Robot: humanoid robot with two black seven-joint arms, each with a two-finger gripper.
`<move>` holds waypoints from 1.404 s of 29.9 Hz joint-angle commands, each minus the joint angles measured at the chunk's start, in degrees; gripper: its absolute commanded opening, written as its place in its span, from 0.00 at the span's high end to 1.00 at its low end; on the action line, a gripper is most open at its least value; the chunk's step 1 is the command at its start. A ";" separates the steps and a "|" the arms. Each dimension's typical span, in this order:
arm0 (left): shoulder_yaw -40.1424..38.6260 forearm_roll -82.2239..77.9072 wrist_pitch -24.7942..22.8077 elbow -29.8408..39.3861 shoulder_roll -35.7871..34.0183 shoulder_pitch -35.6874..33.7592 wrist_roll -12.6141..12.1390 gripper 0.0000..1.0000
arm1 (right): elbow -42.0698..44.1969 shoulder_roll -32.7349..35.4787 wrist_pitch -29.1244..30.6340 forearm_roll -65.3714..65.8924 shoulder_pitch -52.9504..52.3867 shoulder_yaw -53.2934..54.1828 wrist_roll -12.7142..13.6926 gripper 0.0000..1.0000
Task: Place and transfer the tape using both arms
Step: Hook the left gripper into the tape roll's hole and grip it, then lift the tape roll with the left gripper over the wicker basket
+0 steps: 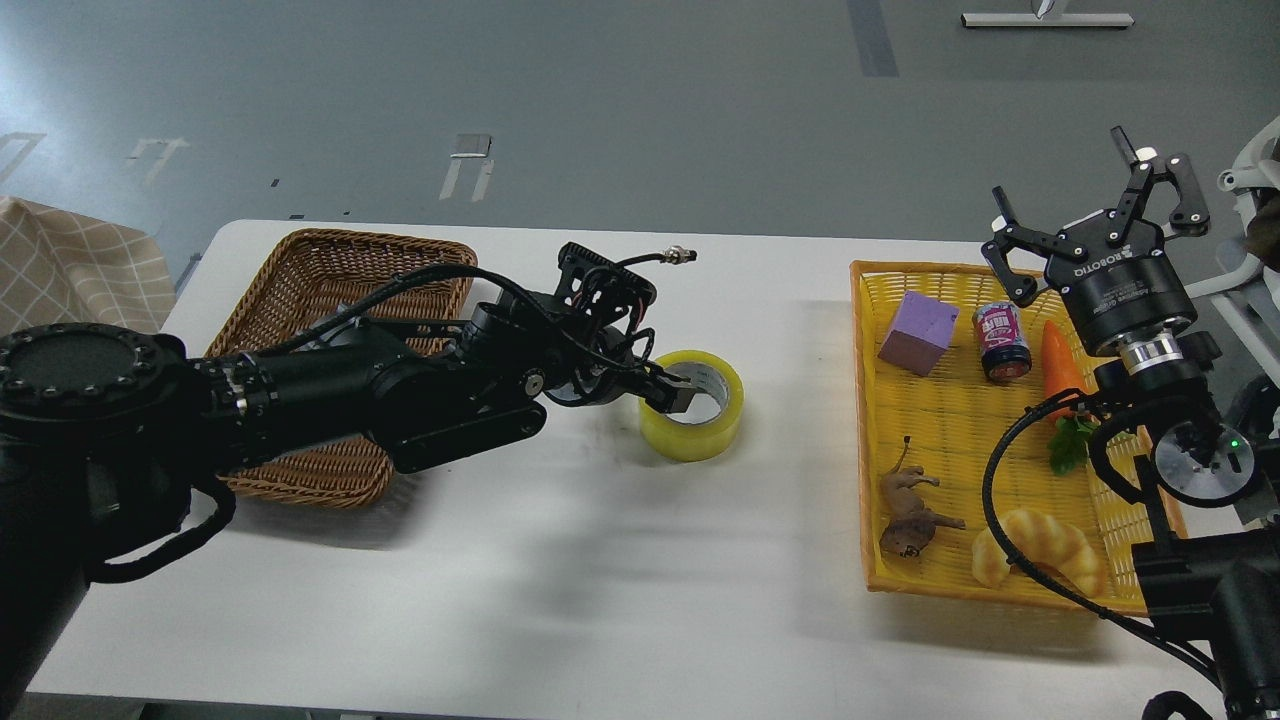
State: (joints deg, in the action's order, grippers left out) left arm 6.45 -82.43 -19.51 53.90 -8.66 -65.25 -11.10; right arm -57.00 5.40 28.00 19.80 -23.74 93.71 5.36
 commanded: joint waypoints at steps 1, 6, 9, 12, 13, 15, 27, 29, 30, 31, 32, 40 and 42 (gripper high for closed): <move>0.67 0.08 0.00 -0.12 0.14 -0.05 0.47 0.18 | 0.05 0.05 0.00 -0.02 0.10 0.06 0.00 0.00; 0.67 0.08 0.00 -0.38 0.23 0.12 0.82 0.29 | -0.04 0.05 0.00 -0.02 0.10 0.06 0.00 0.00; 0.67 0.08 0.00 -1.08 0.23 0.12 1.78 0.42 | -0.04 0.05 0.00 -0.02 0.10 0.06 0.00 0.00; 0.67 0.16 0.00 -1.17 0.23 0.12 3.54 0.56 | -0.04 0.05 0.00 -0.02 0.10 0.06 0.00 0.00; 0.67 0.16 -0.09 -1.34 0.31 0.30 3.98 0.65 | 0.05 0.05 0.00 -0.02 0.10 0.06 0.00 0.00; 0.67 0.34 -0.09 -1.35 0.31 0.47 4.25 0.83 | 0.05 0.05 0.00 -0.02 0.19 0.06 0.00 0.00; 0.32 1.04 -1.41 -3.81 1.02 -0.67 7.23 1.00 | 0.75 -0.03 0.00 -0.02 0.36 0.42 0.00 0.00; 0.06 1.04 -1.41 -3.81 0.75 -1.02 7.32 1.00 | 0.75 -0.03 0.00 -0.02 0.36 0.42 0.00 0.00; 0.05 1.04 -1.41 -3.81 0.75 -1.02 7.32 1.00 | 0.75 -0.03 0.00 -0.02 0.36 0.42 0.00 0.00; 0.05 1.04 -1.49 -3.81 0.67 -1.63 7.32 1.00 | 0.75 -0.03 0.00 -0.11 0.36 0.42 0.00 0.00; -0.03 1.13 -1.58 -3.81 0.49 -2.51 7.32 1.00 | 0.75 -0.03 0.00 -0.02 0.36 0.42 0.00 0.00; -0.03 3.24 -3.16 -3.72 -1.96 -5.32 8.03 1.00 | 0.75 -0.03 0.00 -0.11 0.36 0.59 0.00 0.00; 0.05 3.24 -3.34 -3.46 -3.19 -6.20 8.03 1.00 | 0.75 -0.03 0.00 -0.11 0.36 0.59 0.00 0.00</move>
State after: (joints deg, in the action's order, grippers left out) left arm 6.42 -79.28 -22.52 50.17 -10.27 -70.27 -3.12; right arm -56.25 5.36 28.00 19.71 -23.37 94.28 5.36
